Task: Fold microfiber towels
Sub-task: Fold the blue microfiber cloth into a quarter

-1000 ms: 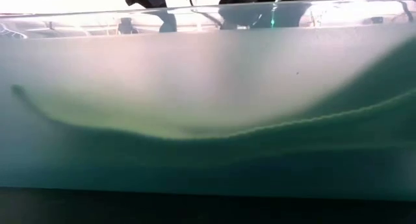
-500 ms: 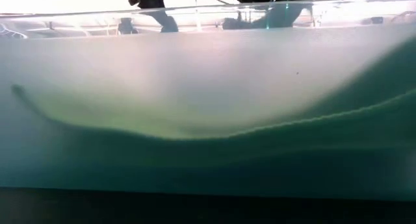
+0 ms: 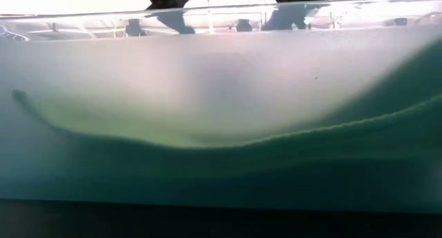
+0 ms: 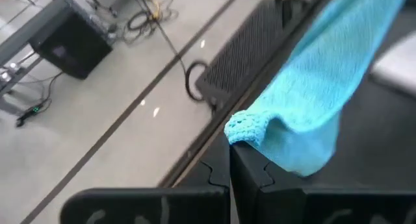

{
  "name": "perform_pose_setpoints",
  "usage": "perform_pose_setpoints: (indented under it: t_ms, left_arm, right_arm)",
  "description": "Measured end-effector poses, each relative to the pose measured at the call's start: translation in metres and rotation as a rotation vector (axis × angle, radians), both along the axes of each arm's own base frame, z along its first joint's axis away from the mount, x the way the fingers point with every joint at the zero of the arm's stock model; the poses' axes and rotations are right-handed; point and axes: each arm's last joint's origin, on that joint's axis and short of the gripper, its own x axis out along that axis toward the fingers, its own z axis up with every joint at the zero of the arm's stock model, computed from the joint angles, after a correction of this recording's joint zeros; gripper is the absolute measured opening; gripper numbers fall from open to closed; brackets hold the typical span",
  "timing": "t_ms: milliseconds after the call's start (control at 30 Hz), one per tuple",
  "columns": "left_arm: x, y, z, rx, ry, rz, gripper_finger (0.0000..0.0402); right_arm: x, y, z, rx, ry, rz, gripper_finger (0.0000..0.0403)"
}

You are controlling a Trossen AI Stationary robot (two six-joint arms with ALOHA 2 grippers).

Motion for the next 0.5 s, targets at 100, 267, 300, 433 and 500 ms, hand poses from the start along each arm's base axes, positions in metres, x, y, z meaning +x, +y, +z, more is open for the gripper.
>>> perform_pose_setpoints:
  t_ms: [100,267,300,433,500]
  left_arm:
    - [-0.001,0.006,0.014,-0.010,-0.093,-0.001,0.0001]
    - [-0.002,-0.004,0.025,-0.069,-0.144,-0.006,0.0001]
    - [-0.002,-0.005,0.025,-0.065,-0.133,-0.001,0.0001]
    - [-0.011,0.001,0.020,0.031,-0.024,0.144,0.0001]
    - [-0.014,0.009,0.022,0.064,-0.030,0.215,0.0001]
  right_arm:
    - [-0.007,0.000,0.005,0.066,-0.051,0.030,0.0000]
    - [-0.008,0.010,0.003,0.195,-0.064,0.114,0.0000]
    - [-0.007,0.012,0.003,0.210,-0.065,0.151,0.0000]
    - [-0.008,0.015,0.006,0.157,-0.057,0.264,0.0000]
    - [-0.014,0.009,0.013,0.094,-0.063,0.252,0.0000]
